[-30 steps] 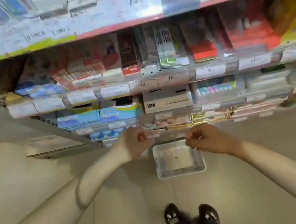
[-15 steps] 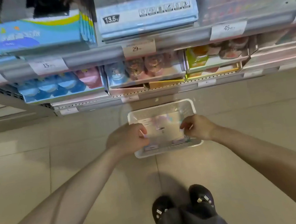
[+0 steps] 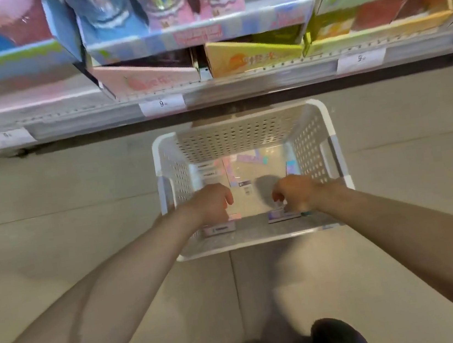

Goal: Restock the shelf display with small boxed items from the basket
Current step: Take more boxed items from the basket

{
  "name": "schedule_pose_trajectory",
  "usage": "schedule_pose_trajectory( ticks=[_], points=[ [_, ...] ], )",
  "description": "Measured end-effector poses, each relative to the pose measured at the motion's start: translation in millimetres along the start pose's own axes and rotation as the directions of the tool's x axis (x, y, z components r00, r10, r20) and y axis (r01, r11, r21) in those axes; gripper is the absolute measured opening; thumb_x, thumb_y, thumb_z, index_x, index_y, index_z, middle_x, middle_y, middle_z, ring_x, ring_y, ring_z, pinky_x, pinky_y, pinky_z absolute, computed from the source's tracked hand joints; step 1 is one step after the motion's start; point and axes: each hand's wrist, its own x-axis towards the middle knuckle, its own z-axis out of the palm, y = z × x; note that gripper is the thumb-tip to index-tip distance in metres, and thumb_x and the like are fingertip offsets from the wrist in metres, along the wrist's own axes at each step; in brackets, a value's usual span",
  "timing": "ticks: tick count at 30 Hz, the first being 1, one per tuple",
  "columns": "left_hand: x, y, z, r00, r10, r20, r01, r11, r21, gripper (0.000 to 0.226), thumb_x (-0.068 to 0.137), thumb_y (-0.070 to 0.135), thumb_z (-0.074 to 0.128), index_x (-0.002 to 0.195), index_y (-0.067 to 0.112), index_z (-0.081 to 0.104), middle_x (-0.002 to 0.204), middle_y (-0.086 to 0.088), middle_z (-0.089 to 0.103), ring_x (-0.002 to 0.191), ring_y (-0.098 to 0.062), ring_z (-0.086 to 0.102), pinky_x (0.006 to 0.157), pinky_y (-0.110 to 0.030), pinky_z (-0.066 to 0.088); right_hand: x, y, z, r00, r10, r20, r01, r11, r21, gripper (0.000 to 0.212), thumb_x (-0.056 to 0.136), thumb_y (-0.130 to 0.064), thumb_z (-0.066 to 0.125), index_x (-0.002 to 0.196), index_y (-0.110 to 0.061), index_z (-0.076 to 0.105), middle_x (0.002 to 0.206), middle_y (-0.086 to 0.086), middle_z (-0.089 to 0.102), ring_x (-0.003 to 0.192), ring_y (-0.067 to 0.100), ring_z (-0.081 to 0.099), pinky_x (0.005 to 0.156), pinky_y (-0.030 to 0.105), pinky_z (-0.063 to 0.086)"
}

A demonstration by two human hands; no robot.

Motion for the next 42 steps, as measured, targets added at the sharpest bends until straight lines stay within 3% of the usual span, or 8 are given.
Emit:
schedule_pose_trajectory(
  ticks=[6,12,14,17,24,29,34,42],
  points=[
    [30,-4,30,0.993,0.017,0.117,-0.05,0.956,0.289,0.037,0.084,0.006,0.058,0.12,-0.002,0.052,0.121,-0.02,0.055,0.11,-0.031,0.053,0.087,-0.032,0.043,18,4,15,0.991,-0.113,0.077,0.126,0.973,-0.195,0.028,0.085,-0.004,0.055,0.112,-0.009,0.049,0.121,0.01,0.052,0.108,0.028,0.054,0.078,0.03,0.042],
    [44,-5,41,0.989,0.064,0.132,-0.123,0.856,0.502,0.012,0.083,-0.001,0.053,0.093,-0.002,0.059,0.092,-0.016,0.061,0.084,-0.028,0.056,0.079,-0.036,0.049,30,2,14,0.989,-0.079,0.127,0.108,0.964,-0.242,0.033,0.077,0.004,0.061,0.106,-0.007,0.049,0.108,0.012,0.056,0.082,0.025,0.054,0.057,0.025,0.044],
    [45,-2,39,0.986,0.074,0.152,-0.149,0.81,0.568,0.008,0.082,-0.002,0.054,0.075,0.002,0.055,0.078,-0.011,0.054,0.077,-0.026,0.052,0.074,-0.034,0.048,32,2,15,0.984,-0.044,0.17,0.09,0.959,-0.269,0.032,0.081,0.0,0.06,0.112,-0.004,0.052,0.111,0.014,0.06,0.091,0.027,0.06,0.064,0.027,0.048],
    [45,1,36,0.976,0.101,0.193,-0.198,0.778,0.596,0.034,0.085,0.001,0.051,0.057,0.01,0.034,0.08,-0.016,0.056,0.078,-0.028,0.052,0.077,-0.036,0.048,34,4,16,0.976,-0.032,0.217,0.093,0.957,-0.275,0.029,0.085,-0.002,0.056,0.114,-0.002,0.056,0.114,0.015,0.062,0.1,0.029,0.062,0.08,0.032,0.05],
    [43,0,39,0.97,0.161,0.183,-0.238,0.778,0.581,0.018,0.091,0.009,0.047,0.091,-0.002,0.062,0.094,-0.019,0.064,0.081,-0.029,0.054,0.085,-0.038,0.048,29,1,15,0.981,-0.052,0.185,0.105,0.95,-0.294,0.028,0.086,0.007,0.049,0.113,0.0,0.053,0.118,0.018,0.058,0.104,0.03,0.057,0.077,0.025,0.04],
    [45,5,47,0.98,0.164,0.116,-0.201,0.797,0.57,0.016,0.087,0.005,0.05,0.092,-0.003,0.063,0.1,-0.019,0.064,0.079,-0.026,0.047,0.084,-0.036,0.044,35,-1,21,0.971,-0.029,0.239,0.109,0.937,-0.331,0.023,0.089,-0.003,0.05,0.111,0.0,0.056,0.115,0.016,0.062,0.092,0.026,0.058,0.082,0.028,0.046],
    [47,-2,50,0.978,0.159,0.132,-0.204,0.848,0.49,0.018,0.091,0.008,0.049,0.091,-0.004,0.063,0.097,-0.019,0.065,0.092,-0.03,0.058,0.09,-0.039,0.046,39,2,24,0.936,-0.032,0.351,0.133,0.955,-0.266,0.04,0.097,-0.028,0.035,0.126,-0.003,0.046,0.129,0.016,0.054,0.116,0.033,0.052,0.098,0.039,0.04],
    [35,0,42,0.986,0.013,0.166,-0.065,0.949,0.309,0.025,0.094,0.001,0.038,0.117,-0.004,0.045,0.116,-0.021,0.056,0.104,-0.032,0.056,0.087,-0.032,0.042,38,1,30,0.922,-0.051,0.384,0.177,0.937,-0.3,0.031,0.096,-0.005,0.035,0.122,0.004,0.049,0.127,0.018,0.052,0.118,0.032,0.05,0.098,0.036,0.04]
  ],
)
